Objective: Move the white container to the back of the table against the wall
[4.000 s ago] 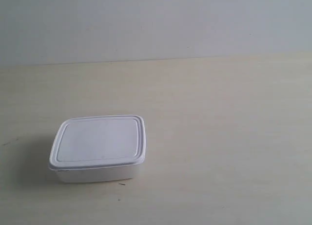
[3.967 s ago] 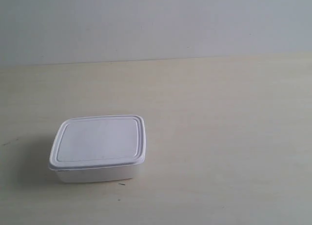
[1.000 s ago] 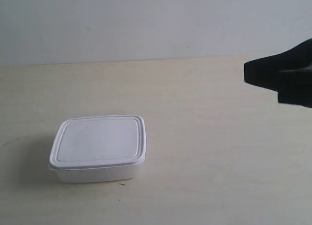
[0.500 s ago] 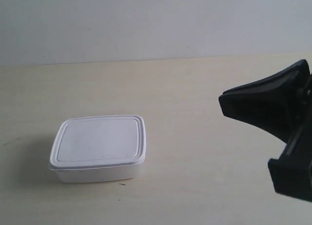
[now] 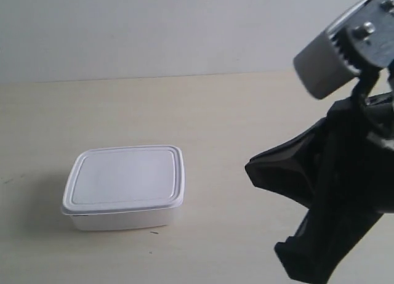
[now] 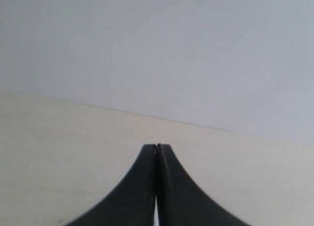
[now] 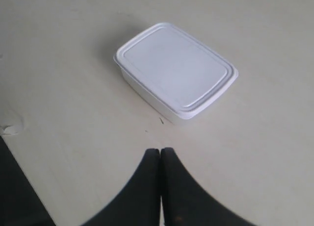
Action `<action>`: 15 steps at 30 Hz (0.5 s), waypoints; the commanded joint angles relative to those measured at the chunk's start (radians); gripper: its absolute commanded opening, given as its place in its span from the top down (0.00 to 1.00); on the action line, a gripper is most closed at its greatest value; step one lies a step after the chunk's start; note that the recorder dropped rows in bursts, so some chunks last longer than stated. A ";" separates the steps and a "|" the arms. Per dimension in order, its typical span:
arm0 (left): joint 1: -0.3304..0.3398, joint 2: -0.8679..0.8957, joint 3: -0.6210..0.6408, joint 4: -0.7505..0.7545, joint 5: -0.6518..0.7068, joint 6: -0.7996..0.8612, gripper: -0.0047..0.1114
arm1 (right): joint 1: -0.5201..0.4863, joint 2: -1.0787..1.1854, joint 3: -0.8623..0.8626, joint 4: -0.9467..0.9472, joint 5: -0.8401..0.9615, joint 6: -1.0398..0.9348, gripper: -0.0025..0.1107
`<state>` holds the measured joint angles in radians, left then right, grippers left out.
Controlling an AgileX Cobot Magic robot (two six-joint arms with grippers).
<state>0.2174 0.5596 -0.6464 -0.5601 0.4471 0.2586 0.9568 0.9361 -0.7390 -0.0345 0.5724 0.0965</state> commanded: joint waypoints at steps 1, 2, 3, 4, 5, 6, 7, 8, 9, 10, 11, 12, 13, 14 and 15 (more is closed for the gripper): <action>0.003 0.012 -0.005 -0.027 0.089 -0.052 0.96 | 0.002 0.072 -0.005 -0.009 -0.026 0.000 0.98; 0.003 0.019 -0.005 -0.025 0.107 -0.052 0.96 | 0.002 0.087 -0.005 -0.009 -0.038 0.000 0.98; 0.003 0.044 0.009 -0.023 0.141 -0.048 0.96 | 0.002 0.124 -0.005 -0.009 -0.064 0.000 0.98; 0.003 0.056 0.019 -0.023 0.158 -0.048 0.96 | 0.002 0.141 -0.005 -0.009 -0.075 -0.009 0.98; 0.003 0.093 0.054 -0.021 0.195 0.002 0.96 | 0.002 0.171 -0.005 -0.009 -0.093 -0.064 0.98; 0.003 0.109 0.070 -0.021 0.208 0.038 0.96 | 0.002 0.180 -0.005 -0.009 -0.099 -0.086 0.98; 0.003 0.154 0.112 -0.035 0.227 0.080 0.96 | 0.002 0.198 -0.005 -0.009 -0.114 -0.096 0.98; 0.003 0.175 0.130 -0.054 0.232 0.080 0.96 | 0.002 0.208 -0.005 -0.009 -0.119 -0.096 0.98; 0.003 0.220 0.162 -0.086 0.252 0.088 0.96 | 0.002 0.223 -0.005 -0.009 -0.126 -0.096 0.98; 0.003 0.250 0.178 -0.109 0.272 0.119 0.96 | 0.002 0.239 -0.005 -0.009 -0.137 -0.096 0.98; 0.003 0.271 0.184 -0.121 0.277 0.135 0.96 | 0.002 0.250 -0.005 -0.009 -0.149 -0.096 0.98; 0.003 0.291 0.191 -0.136 0.282 0.153 0.96 | 0.002 0.263 -0.005 -0.009 -0.162 -0.096 0.98; 0.003 0.309 0.201 -0.154 0.286 0.171 0.96 | 0.002 0.283 -0.005 -0.009 -0.180 -0.096 0.98; 0.003 0.328 0.212 -0.185 0.289 0.197 0.96 | 0.002 0.305 -0.005 -0.009 -0.201 -0.096 0.98; 0.003 0.353 0.226 -0.231 0.291 0.243 0.96 | 0.002 0.333 -0.005 -0.009 -0.229 -0.096 0.98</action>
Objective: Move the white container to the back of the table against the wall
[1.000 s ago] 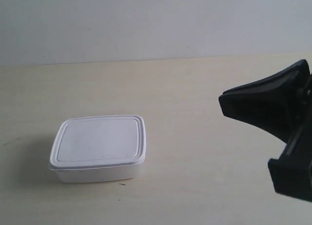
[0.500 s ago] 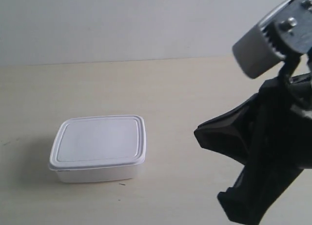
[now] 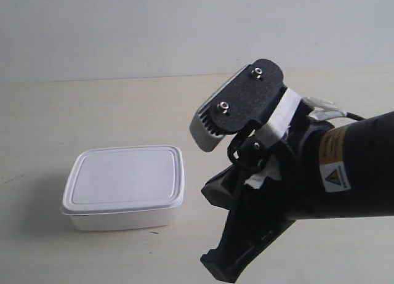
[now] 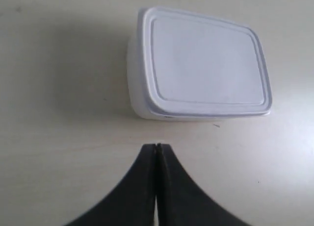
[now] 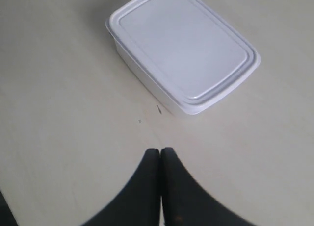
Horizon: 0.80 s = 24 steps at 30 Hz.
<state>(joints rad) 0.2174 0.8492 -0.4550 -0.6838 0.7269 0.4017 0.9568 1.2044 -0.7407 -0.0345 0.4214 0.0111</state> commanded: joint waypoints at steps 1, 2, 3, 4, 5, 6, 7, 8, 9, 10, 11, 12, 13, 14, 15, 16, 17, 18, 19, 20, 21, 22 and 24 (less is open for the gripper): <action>0.003 0.082 0.050 -0.151 0.011 0.132 0.96 | 0.002 0.085 -0.003 -0.009 -0.097 -0.011 0.98; 0.003 0.096 0.067 -0.214 0.011 0.193 0.96 | 0.002 0.113 -0.003 -0.009 -0.128 -0.011 0.98; 0.003 0.104 0.080 -0.251 0.011 0.230 0.96 | 0.002 0.127 -0.003 -0.009 -0.147 -0.011 0.98; 0.003 0.108 0.092 -0.300 0.019 0.270 0.96 | 0.002 0.144 -0.003 -0.009 -0.162 -0.011 0.98; 0.003 0.108 0.103 -0.351 0.027 0.306 0.96 | 0.002 0.159 -0.003 -0.009 -0.185 -0.011 0.98; 0.003 0.108 0.110 -0.389 0.034 0.335 0.96 | 0.002 0.173 -0.003 -0.009 -0.198 -0.011 0.98; 0.003 0.108 0.120 -0.429 0.036 0.375 0.96 | 0.002 0.189 -0.003 -0.007 -0.219 -0.011 0.98; 0.003 0.108 0.130 -0.462 0.034 0.404 0.96 | 0.002 0.204 -0.003 -0.007 -0.239 -0.003 0.98; 0.003 0.108 0.137 -0.481 0.025 0.426 0.96 | 0.002 0.215 -0.003 -0.005 -0.256 -0.001 0.98; 0.003 0.108 0.144 -0.502 0.010 0.432 0.96 | 0.002 0.230 -0.003 0.001 -0.277 -0.001 0.98; 0.001 0.108 0.152 -0.516 -0.010 0.432 0.96 | 0.002 0.245 -0.003 0.003 -0.300 -0.001 0.98; -0.002 0.108 0.160 -0.527 -0.029 0.432 0.96 | 0.002 0.257 -0.003 0.003 -0.321 -0.001 0.98; -0.011 0.108 0.165 -0.536 -0.055 0.432 0.96 | 0.002 0.272 -0.003 0.003 -0.341 -0.001 0.98; -0.026 0.110 0.167 -0.541 -0.079 0.432 0.96 | 0.002 0.287 -0.003 0.005 -0.357 -0.001 0.98; -0.041 0.110 0.167 -0.541 -0.099 0.432 0.96 | 0.002 0.301 -0.003 0.008 -0.369 -0.001 0.98; -0.066 0.112 0.167 -0.549 -0.116 0.434 0.96 | 0.002 0.315 -0.003 0.010 -0.380 -0.001 0.98; -0.096 0.112 0.167 -0.556 -0.139 0.434 0.96 | 0.002 0.329 -0.003 0.017 -0.390 -0.001 0.98; -0.125 0.112 0.167 -0.558 -0.157 0.434 0.96 | 0.002 0.341 -0.003 0.022 -0.397 -0.001 0.98; -0.167 0.112 0.167 -0.558 -0.183 0.434 0.96 | 0.002 0.354 -0.003 0.035 -0.407 -0.001 0.98; -0.213 0.112 0.167 -0.558 -0.218 0.432 0.96 | 0.002 0.367 -0.003 0.035 -0.412 -0.001 0.98; -0.260 0.116 0.167 -0.558 -0.256 0.428 0.96 | 0.002 0.379 -0.003 0.035 -0.421 -0.001 0.98; -0.308 0.125 0.167 -0.558 -0.285 0.420 0.96 | 0.002 0.386 -0.003 0.035 -0.421 -0.001 0.98; -0.396 0.153 0.167 -0.558 -0.344 0.367 0.96 | 0.002 0.405 -0.003 0.035 -0.430 -0.001 0.98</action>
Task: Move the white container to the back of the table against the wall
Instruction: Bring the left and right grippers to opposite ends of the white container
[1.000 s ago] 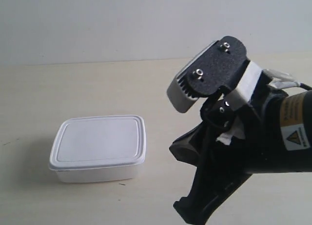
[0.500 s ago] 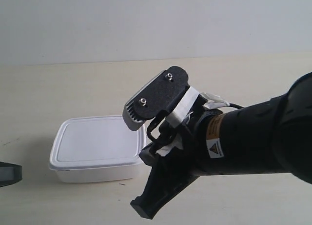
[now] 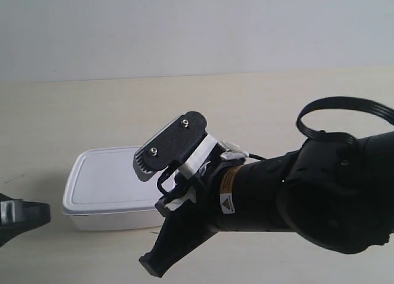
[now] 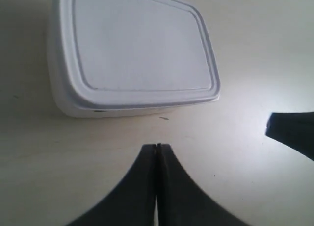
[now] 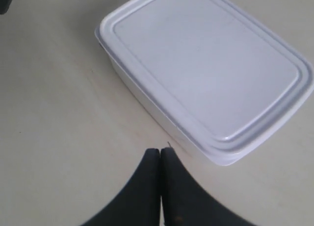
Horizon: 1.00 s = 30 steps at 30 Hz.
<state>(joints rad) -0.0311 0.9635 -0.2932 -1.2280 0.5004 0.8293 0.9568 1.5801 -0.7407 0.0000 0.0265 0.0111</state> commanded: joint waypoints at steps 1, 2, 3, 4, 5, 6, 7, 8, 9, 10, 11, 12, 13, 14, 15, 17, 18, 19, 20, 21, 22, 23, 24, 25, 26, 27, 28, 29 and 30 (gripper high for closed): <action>-0.180 0.055 0.005 -0.014 -0.135 -0.077 0.96 | 0.002 0.037 -0.003 0.000 -0.035 -0.001 0.98; -0.220 0.076 0.005 -0.014 -0.156 -0.091 0.96 | 0.002 0.043 -0.003 0.000 -0.035 -0.001 0.98; -0.258 0.099 0.005 -0.014 -0.179 -0.105 0.96 | 0.002 0.050 -0.003 0.000 -0.035 0.001 0.98; -0.288 0.116 0.005 -0.014 -0.205 -0.108 0.96 | 0.002 0.055 -0.003 0.000 -0.035 0.011 0.98; -0.324 0.140 0.005 -0.015 -0.230 -0.112 0.96 | 0.002 0.060 -0.003 0.000 -0.035 0.019 0.98; -0.356 0.163 0.005 -0.015 -0.257 -0.128 0.96 | 0.002 0.067 -0.003 0.000 -0.035 0.019 0.98; -0.386 0.180 0.005 -0.015 -0.275 -0.137 0.96 | 0.002 0.072 -0.003 0.000 -0.036 0.019 0.98; -0.411 0.205 0.005 -0.015 -0.303 -0.144 0.96 | 0.002 0.074 -0.003 0.000 -0.040 0.021 0.98; -0.433 0.222 0.005 -0.015 -0.325 -0.151 0.96 | 0.002 0.078 -0.003 0.000 -0.043 0.023 0.98; -0.449 0.241 0.005 -0.017 -0.348 -0.155 0.96 | 0.002 0.081 -0.003 0.000 -0.054 0.023 0.98; -0.469 0.258 0.003 -0.017 -0.377 -0.157 0.96 | 0.002 0.082 -0.003 0.000 -0.061 0.026 0.98; -0.479 0.272 0.000 -0.019 -0.392 -0.157 0.96 | 0.002 0.088 -0.003 0.000 -0.069 0.026 0.98; -0.486 0.284 0.000 -0.019 -0.409 -0.157 0.96 | 0.002 0.095 -0.003 0.000 -0.076 0.032 0.98; -0.494 0.299 -0.001 -0.027 -0.431 -0.157 0.96 | 0.002 0.102 -0.003 0.000 -0.081 0.042 0.98; -0.496 0.310 -0.004 -0.034 -0.449 -0.157 0.96 | 0.002 0.111 -0.003 0.000 -0.086 0.042 0.98; -0.497 0.333 -0.009 -0.039 -0.485 -0.157 0.96 | 0.002 0.130 -0.005 0.000 -0.094 0.042 0.98; -0.497 0.340 -0.011 -0.039 -0.500 -0.157 0.96 | 0.002 0.140 -0.005 0.000 -0.101 0.042 0.98; -0.497 0.350 -0.016 -0.039 -0.510 -0.157 0.96 | 0.002 0.147 -0.005 0.000 -0.108 0.042 0.98; -0.497 0.357 -0.024 -0.039 -0.523 -0.157 0.96 | 0.002 0.158 -0.005 0.000 -0.116 0.043 0.98; -0.497 0.365 -0.033 -0.039 -0.531 -0.157 0.96 | 0.002 0.168 -0.005 0.000 -0.126 0.043 0.98; -0.497 0.373 -0.043 -0.039 -0.533 -0.157 0.96 | 0.002 0.177 -0.007 0.000 -0.133 0.044 0.98; -0.497 0.385 -0.053 -0.039 -0.533 -0.152 0.96 | 0.002 0.185 -0.007 0.000 -0.138 0.046 0.98; -0.497 0.396 -0.062 -0.039 -0.533 -0.149 0.96 | 0.002 0.191 -0.009 0.000 -0.140 0.053 0.98; -0.497 0.412 -0.071 -0.037 -0.533 -0.145 0.96 | 0.002 0.199 -0.014 0.000 -0.142 0.063 0.98; -0.497 0.431 -0.077 -0.035 -0.533 -0.143 0.96 | 0.002 0.201 -0.017 0.000 -0.142 0.069 0.98; -0.497 0.447 -0.082 -0.035 -0.533 -0.143 0.96 | 0.002 0.207 -0.021 0.000 -0.144 0.069 0.98; -0.497 0.467 -0.090 -0.035 -0.533 -0.143 0.96 | 0.002 0.212 -0.027 0.000 -0.149 0.069 0.98; -0.497 0.488 -0.095 -0.035 -0.533 -0.143 0.96 | 0.002 0.217 -0.033 0.000 -0.151 0.069 0.98; -0.497 0.506 -0.103 -0.035 -0.533 -0.143 0.96 | 0.002 0.223 -0.039 0.000 -0.154 0.069 0.98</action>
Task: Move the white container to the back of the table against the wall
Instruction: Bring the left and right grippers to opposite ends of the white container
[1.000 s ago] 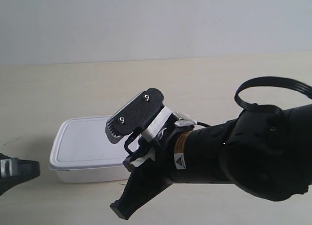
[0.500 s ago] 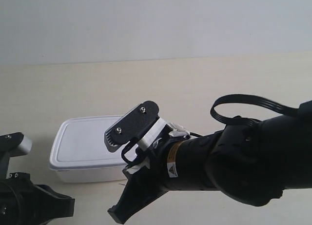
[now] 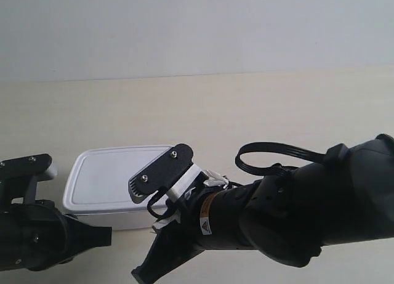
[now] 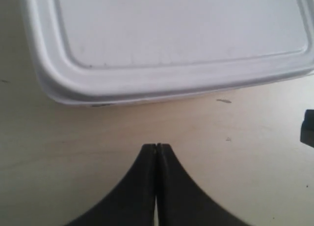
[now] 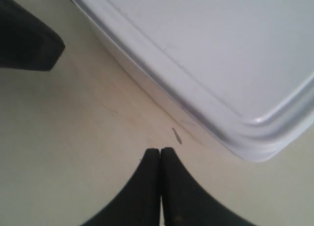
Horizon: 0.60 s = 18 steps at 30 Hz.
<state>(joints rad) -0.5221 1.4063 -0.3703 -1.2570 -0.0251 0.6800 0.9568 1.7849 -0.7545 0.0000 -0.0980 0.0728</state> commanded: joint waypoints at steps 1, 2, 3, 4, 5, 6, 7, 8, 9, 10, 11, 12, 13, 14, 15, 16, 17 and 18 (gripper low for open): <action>-0.006 0.079 -0.030 -0.006 -0.008 0.007 0.96 | 0.002 0.027 -0.032 0.000 -0.029 0.008 0.98; -0.006 0.093 -0.037 -0.006 -0.008 0.007 0.96 | 0.002 0.036 -0.036 0.000 -0.029 0.008 0.98; -0.006 0.102 -0.042 -0.006 -0.008 0.007 0.96 | 0.002 0.046 -0.045 0.000 -0.025 0.008 0.98; -0.006 0.111 -0.050 -0.006 -0.008 0.014 0.96 | 0.002 0.057 -0.050 0.000 -0.025 0.009 0.98; -0.006 0.118 -0.058 -0.006 -0.011 0.021 0.96 | 0.002 0.062 -0.054 0.000 -0.023 0.009 0.98; -0.006 0.126 -0.065 -0.006 -0.011 0.022 0.96 | 0.002 0.069 -0.060 0.000 -0.023 0.009 0.98; -0.006 0.129 -0.070 -0.006 -0.017 0.022 0.96 | 0.002 0.075 -0.064 0.000 -0.027 0.009 0.98; -0.006 0.131 -0.075 -0.004 -0.025 0.022 0.96 | 0.002 0.077 -0.067 0.000 -0.029 0.009 0.98; -0.006 0.131 -0.078 -0.002 -0.040 0.022 0.96 | 0.002 0.082 -0.074 0.000 -0.029 0.009 0.98; -0.006 0.131 -0.078 -0.002 -0.048 0.022 0.96 | 0.002 0.084 -0.079 0.000 -0.029 0.009 0.98; -0.006 0.131 -0.081 -0.002 -0.055 0.022 0.96 | 0.002 0.086 -0.083 0.000 -0.029 0.009 0.98; -0.006 0.131 -0.083 0.001 -0.060 0.023 0.96 | 0.002 0.091 -0.088 0.000 -0.031 0.009 0.98; -0.006 0.134 -0.083 0.012 -0.060 0.023 0.96 | 0.002 0.095 -0.090 0.000 -0.031 0.009 0.98; -0.006 0.138 -0.087 0.027 -0.060 0.023 0.96 | 0.002 0.098 -0.092 0.000 -0.037 0.009 0.98; -0.006 0.142 -0.087 0.029 -0.062 0.023 0.96 | 0.002 0.105 -0.095 0.000 -0.039 0.009 0.98; -0.006 0.148 -0.087 0.031 -0.068 0.023 0.96 | 0.002 0.110 -0.095 0.000 -0.045 0.009 0.98; -0.006 0.156 -0.087 0.031 -0.076 0.023 0.96 | 0.002 0.115 -0.095 0.000 -0.050 0.009 0.98; -0.006 0.162 -0.087 0.031 -0.086 0.023 0.96 | 0.002 0.123 -0.095 0.000 -0.052 0.009 0.98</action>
<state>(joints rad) -0.5221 1.5514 -0.4518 -1.2344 -0.0835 0.6989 0.9587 1.8935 -0.8425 0.0000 -0.1292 0.0792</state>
